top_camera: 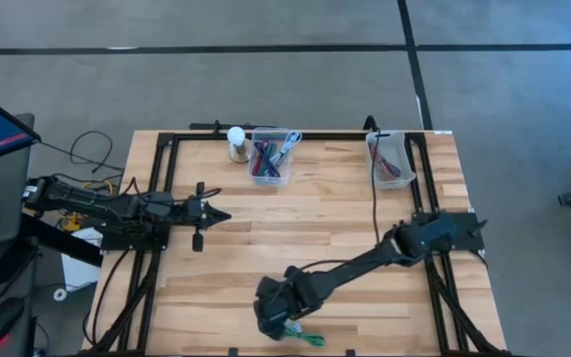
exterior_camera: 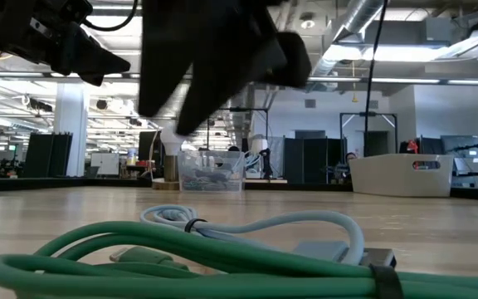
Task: Pick & Place USB Port
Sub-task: Put the light blue charger cable into the white bin
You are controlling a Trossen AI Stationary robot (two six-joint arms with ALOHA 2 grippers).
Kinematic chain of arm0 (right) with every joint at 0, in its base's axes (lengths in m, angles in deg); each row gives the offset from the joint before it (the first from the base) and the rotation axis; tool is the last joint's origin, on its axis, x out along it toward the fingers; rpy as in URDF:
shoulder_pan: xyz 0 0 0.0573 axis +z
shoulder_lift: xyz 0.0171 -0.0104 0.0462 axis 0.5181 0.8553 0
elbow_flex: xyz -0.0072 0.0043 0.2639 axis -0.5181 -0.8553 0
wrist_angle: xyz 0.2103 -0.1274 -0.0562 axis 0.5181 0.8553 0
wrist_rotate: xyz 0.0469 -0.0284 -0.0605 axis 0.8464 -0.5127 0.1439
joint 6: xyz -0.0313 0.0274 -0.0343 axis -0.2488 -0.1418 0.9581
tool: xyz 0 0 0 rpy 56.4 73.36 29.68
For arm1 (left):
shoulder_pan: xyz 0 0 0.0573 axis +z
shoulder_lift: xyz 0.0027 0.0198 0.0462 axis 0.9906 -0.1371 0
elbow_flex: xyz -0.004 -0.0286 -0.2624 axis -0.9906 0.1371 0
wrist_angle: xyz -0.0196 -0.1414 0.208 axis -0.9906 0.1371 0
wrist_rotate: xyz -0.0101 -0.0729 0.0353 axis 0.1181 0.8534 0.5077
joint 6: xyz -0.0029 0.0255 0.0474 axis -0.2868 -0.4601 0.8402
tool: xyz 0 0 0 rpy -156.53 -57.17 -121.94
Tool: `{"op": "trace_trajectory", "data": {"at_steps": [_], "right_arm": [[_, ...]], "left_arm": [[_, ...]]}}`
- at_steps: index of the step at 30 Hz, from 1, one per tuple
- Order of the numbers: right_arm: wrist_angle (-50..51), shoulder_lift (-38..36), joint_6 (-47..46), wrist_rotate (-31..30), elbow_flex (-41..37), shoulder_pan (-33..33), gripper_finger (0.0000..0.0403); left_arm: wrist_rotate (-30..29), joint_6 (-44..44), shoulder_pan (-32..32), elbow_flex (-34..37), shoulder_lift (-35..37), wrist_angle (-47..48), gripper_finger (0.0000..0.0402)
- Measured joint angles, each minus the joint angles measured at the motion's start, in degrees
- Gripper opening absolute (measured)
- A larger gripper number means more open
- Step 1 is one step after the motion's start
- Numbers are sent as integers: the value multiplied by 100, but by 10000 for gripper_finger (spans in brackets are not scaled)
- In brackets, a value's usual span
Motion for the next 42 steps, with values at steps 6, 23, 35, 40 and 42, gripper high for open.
{"op": "trace_trajectory", "data": {"at_steps": [6, 23, 35, 40, 42], "right_arm": [[465, 355, 70, 119, 77, -91, 113], [-7, 420, 382, 281, -207, -196, 113], [-280, 405, 676, 366, -359, -203, 57], [-282, 405, 900, 280, -360, -207, 9], [-272, 405, 938, 278, -360, -211, 5]], "left_arm": [[13, -2, 0, 0, -2, 4, 12], [15, -44, 0, 0, -2, 4, 12], [15, -44, -1, 0, -2, 4, 12], [15, -43, -2, 0, -2, 4, 12], [15, -42, -2, 0, -2, 6, 12]]}}
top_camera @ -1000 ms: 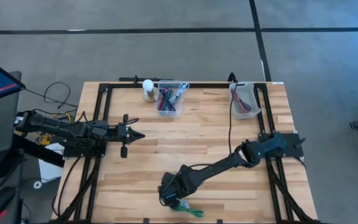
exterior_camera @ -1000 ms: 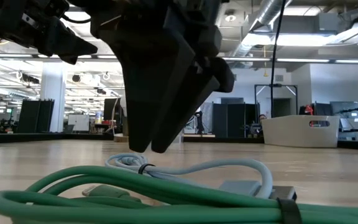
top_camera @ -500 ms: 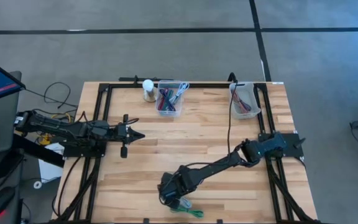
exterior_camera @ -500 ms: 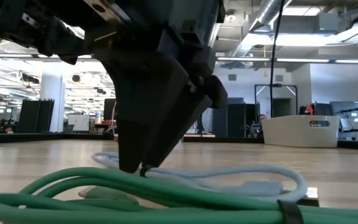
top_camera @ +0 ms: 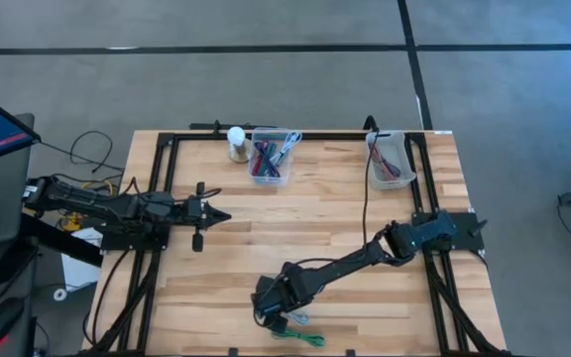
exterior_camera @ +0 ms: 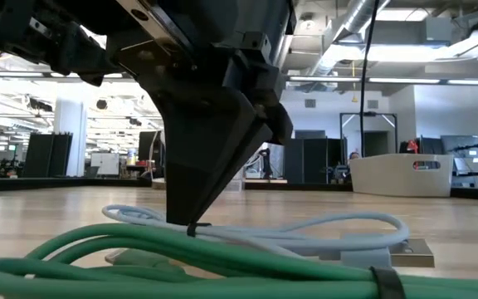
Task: Pick & Place USB Port
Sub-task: Put the light blue charger cable into the white bin
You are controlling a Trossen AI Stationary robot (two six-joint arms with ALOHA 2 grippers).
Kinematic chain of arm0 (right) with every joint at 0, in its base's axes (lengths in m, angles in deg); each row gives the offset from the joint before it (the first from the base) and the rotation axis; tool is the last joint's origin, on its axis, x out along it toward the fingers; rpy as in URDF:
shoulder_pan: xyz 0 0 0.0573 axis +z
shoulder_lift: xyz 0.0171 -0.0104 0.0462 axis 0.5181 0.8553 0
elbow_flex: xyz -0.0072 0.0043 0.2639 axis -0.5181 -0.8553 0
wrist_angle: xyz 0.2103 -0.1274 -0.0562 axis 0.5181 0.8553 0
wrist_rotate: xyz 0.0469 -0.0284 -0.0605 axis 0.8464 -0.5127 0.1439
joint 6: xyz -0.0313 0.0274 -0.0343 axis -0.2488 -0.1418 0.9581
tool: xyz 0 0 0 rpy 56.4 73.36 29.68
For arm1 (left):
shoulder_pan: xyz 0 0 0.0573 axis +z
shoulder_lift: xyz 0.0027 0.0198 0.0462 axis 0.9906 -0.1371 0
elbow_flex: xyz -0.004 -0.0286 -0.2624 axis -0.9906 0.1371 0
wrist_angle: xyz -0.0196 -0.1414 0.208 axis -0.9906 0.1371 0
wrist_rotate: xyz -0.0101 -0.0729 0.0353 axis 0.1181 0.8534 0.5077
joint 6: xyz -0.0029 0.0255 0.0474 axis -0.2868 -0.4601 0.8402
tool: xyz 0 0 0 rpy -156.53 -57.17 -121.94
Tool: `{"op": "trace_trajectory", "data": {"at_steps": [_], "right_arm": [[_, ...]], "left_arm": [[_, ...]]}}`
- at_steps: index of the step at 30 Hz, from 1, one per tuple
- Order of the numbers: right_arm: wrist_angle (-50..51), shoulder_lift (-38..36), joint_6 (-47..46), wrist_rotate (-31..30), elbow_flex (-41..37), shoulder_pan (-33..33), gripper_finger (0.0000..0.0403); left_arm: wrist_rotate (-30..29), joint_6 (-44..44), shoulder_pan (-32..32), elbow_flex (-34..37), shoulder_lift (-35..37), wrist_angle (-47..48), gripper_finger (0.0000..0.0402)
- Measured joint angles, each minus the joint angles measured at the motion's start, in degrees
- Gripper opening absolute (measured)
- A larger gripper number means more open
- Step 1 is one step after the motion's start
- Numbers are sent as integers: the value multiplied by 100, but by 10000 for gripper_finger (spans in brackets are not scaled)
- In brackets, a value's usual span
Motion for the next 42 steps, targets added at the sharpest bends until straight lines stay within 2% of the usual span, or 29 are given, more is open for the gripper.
{"op": "trace_trajectory", "data": {"at_steps": [6, 19, 28, 35, 42], "right_arm": [[151, -209, 241, -143, -24, -43, 1], [1138, -1586, 959, -1928, -15, -392, 0], [1546, -2349, 1657, -2705, -9, -811, 0], [2369, -2762, 1668, -3495, -24, -811, 0], [2599, -3444, 1528, -3952, -823, -925, 0]], "left_arm": [[0, 0, 1, 0, 0, 0, 12], [-2, 0, 1, 0, 0, 0, 12], [-2, 0, 1, 0, 0, 0, 12], [-2, 42, 0, 0, 0, -2, 12], [-4, 44, 1, 0, 0, -4, 12]]}}
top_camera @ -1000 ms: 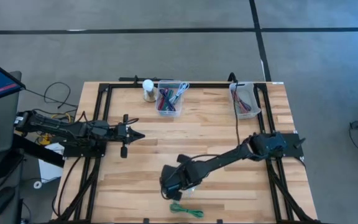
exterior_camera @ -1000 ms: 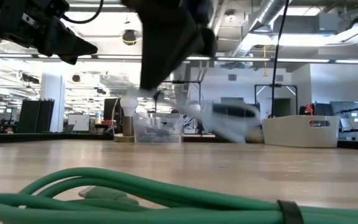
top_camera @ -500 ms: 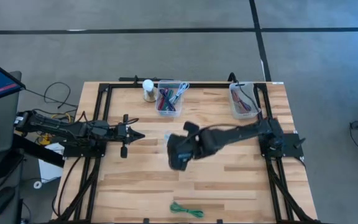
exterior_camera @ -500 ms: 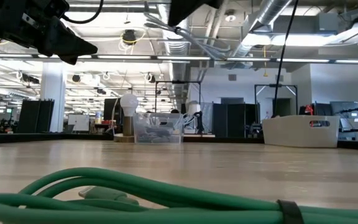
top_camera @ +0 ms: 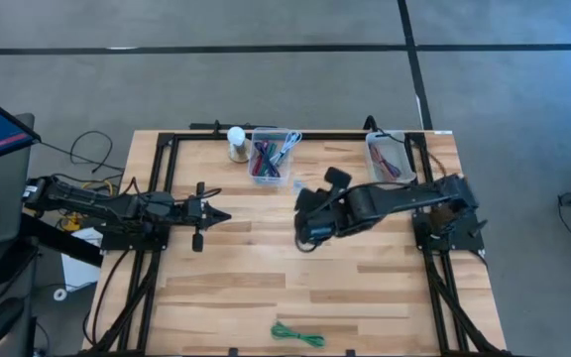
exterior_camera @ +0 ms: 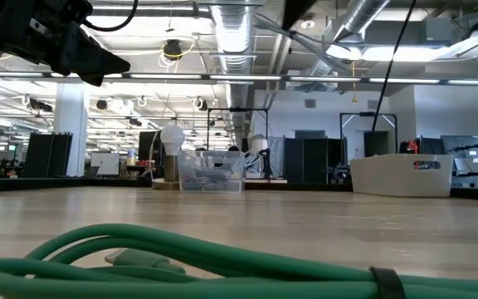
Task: Pick & Place USB Port
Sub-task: Put the light blue charger cable into the white bin
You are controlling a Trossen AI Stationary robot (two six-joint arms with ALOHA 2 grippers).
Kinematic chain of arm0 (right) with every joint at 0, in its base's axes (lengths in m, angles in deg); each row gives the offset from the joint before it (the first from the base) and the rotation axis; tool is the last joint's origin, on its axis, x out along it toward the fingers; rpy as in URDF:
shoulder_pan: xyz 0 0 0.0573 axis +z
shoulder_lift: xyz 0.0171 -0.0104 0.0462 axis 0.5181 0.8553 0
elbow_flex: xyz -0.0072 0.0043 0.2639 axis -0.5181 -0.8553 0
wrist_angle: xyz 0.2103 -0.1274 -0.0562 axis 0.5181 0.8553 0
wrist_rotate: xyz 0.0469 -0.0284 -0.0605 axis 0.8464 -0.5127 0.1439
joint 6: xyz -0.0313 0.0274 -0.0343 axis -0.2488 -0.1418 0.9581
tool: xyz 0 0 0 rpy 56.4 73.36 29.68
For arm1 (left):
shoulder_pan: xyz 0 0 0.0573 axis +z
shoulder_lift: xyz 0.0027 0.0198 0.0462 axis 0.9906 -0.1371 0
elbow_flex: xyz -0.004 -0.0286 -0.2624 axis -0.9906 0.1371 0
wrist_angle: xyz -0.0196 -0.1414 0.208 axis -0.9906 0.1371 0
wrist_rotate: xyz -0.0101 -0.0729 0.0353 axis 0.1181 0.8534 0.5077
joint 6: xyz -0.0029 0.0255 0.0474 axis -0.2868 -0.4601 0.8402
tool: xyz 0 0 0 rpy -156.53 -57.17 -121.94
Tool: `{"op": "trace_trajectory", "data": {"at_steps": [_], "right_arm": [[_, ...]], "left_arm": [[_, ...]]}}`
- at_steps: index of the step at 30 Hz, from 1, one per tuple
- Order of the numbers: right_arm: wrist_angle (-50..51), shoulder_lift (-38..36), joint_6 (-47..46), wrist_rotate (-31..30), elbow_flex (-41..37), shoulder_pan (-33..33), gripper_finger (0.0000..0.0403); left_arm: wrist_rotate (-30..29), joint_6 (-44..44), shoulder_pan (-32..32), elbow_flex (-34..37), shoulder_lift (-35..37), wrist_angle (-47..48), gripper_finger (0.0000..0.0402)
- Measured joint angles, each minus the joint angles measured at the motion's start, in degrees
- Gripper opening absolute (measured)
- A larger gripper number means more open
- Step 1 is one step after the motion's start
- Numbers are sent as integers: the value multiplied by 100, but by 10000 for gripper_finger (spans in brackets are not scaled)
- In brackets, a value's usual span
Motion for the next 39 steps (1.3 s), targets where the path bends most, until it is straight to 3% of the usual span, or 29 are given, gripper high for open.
{"op": "trace_trajectory", "data": {"at_steps": [8, 14, 21, 25, 31, 39], "right_arm": [[-522, -1388, -175, -206, -1803, -378, 0], [-1367, -2490, 281, -125, -3065, -811, 0], [-2099, -3589, 983, -60, -4286, -1748, 0], [-2824, -4111, 1574, 312, -4983, -2461, 0], [-3616, -4525, 2170, 817, -5842, -3532, 0], [-4501, -4485, 2675, 1108, -6583, -4758, 0]], "left_arm": [[-1, 2, 1, 0, 2, -67, 12], [0, 2, 1, 0, 2, -85, 12], [-2, 2, 1, 0, 2, -131, 12], [-2, 24, 1, 0, 2, -133, 12], [-2, 24, 1, 0, 2, -146, 12], [-2, 24, 1, 0, 1, -151, 12]]}}
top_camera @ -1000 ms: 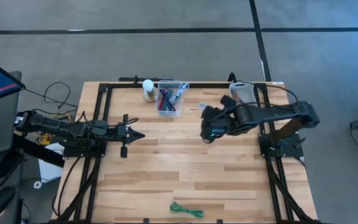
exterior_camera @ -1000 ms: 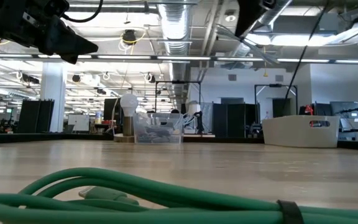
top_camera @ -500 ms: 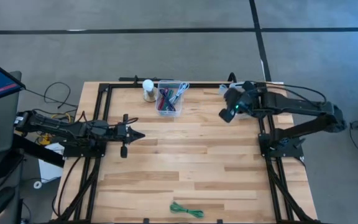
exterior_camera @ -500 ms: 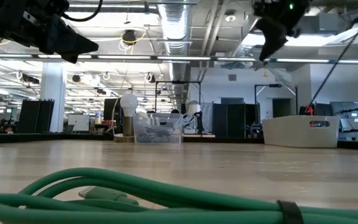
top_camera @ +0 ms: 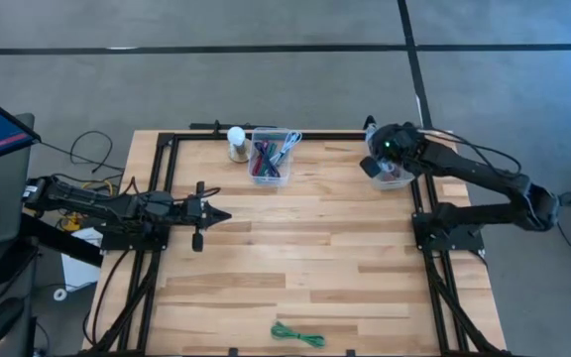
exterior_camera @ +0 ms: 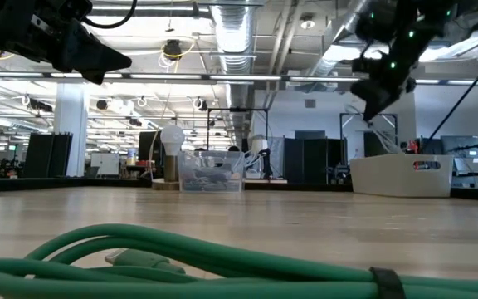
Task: Pick & Place USB Port
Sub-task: Put the light blue charger cable into the white bin
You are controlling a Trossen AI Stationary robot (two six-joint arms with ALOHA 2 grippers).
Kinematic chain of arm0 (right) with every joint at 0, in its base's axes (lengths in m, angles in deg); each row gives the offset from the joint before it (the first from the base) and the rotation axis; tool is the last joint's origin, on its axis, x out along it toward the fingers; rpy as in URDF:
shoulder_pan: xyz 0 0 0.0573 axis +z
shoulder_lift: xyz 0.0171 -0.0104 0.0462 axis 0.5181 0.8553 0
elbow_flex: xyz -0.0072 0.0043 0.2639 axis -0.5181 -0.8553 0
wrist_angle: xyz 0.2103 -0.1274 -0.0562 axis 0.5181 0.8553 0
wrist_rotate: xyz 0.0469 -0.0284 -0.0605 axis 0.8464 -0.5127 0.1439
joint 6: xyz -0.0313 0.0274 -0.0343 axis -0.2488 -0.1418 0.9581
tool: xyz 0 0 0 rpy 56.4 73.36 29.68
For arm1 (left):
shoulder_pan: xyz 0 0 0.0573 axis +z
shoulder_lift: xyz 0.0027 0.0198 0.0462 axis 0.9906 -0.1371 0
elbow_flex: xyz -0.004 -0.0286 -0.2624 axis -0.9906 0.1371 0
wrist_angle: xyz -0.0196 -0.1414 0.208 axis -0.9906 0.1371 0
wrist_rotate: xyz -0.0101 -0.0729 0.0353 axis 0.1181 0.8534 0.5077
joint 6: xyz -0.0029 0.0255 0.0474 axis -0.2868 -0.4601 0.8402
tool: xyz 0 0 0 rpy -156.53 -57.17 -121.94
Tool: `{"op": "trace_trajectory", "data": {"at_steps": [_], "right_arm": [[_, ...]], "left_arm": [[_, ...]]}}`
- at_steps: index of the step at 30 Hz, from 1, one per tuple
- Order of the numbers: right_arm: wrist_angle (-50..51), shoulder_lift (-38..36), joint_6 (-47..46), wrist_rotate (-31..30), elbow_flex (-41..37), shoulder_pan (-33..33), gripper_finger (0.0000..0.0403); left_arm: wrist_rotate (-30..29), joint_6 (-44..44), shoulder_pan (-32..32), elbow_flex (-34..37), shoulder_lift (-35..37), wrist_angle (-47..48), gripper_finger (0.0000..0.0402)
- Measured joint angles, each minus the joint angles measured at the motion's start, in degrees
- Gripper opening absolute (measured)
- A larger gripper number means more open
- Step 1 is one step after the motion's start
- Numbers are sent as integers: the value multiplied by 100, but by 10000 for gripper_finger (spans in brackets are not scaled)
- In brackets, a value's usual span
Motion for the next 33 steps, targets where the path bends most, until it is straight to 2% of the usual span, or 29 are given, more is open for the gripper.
{"op": "trace_trajectory", "data": {"at_steps": [6, 9, 18, 22, 28, 30, 33], "right_arm": [[-530, 280, -13, 199, -315, -692, 0], [-592, 486, -97, 538, -348, -928, 0], [-706, 815, -175, 774, -350, -1165, 5], [-689, 797, -173, 767, -350, -1165, 30], [-674, 767, -263, 812, -350, -1153, 93], [-709, 733, -278, 1141, -350, -1080, 108], [-1097, 695, -418, 2089, -350, -861, 117]], "left_arm": [[0, 0, 0, 0, 1, -15, 12], [0, 0, 0, 0, 1, -17, 12], [0, 0, 0, 0, 1, -17, 12], [0, 0, 0, 0, 0, -17, 12], [0, 0, 0, 0, 0, -17, 12], [0, 0, 0, 0, 1, -17, 12], [-7, 0, 0, 0, -1, -17, 12]]}}
